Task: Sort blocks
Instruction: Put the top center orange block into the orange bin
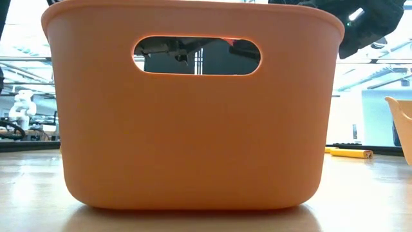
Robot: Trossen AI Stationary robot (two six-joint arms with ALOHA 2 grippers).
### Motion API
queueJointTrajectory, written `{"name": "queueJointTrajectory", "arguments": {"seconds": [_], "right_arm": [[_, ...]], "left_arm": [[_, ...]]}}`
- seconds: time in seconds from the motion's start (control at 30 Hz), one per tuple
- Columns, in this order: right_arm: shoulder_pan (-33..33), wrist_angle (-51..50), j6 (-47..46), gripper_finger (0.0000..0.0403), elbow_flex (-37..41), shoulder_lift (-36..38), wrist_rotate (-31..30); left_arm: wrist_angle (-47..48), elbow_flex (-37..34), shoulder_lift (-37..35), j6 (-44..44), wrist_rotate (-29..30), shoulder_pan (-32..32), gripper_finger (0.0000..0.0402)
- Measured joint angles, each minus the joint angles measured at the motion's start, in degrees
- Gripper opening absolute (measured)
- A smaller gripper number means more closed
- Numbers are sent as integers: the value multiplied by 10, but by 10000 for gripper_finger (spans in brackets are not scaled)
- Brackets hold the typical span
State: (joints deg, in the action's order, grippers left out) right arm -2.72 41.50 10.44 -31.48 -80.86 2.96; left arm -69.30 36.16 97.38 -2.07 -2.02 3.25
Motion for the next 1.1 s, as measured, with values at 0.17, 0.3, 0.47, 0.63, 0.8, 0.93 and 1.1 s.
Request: {"name": "queueJointTrajectory", "arguments": {"seconds": [0.17, 0.3, 0.47, 0.63, 0.8, 0.93, 1.1], "right_arm": [[0, -45, 24, 159, 0, 37, -1], [0, -96, 29, 159, 0, 82, -2], [0, -157, 16, 160, 0, 114, -2], [0, -184, -5, 160, 0, 122, -2], [0, -183, -26, 160, 0, 122, -2], [0, -184, -50, 160, 0, 122, 0], [-7, -211, -80, 160, 0, 122, 2]], "left_arm": [[34, 0, -38, 2, -15, -4, 102], [80, 0, -77, 23, -73, -1, 102], [158, 0, -91, 112, -179, 2, 102], [247, 0, -91, 155, -184, 30, 102], [252, 0, -91, 153, -165, 66, 102], [251, 0, -91, 152, -138, 89, 102], [256, 0, -91, 160, -122, 114, 102]]}}
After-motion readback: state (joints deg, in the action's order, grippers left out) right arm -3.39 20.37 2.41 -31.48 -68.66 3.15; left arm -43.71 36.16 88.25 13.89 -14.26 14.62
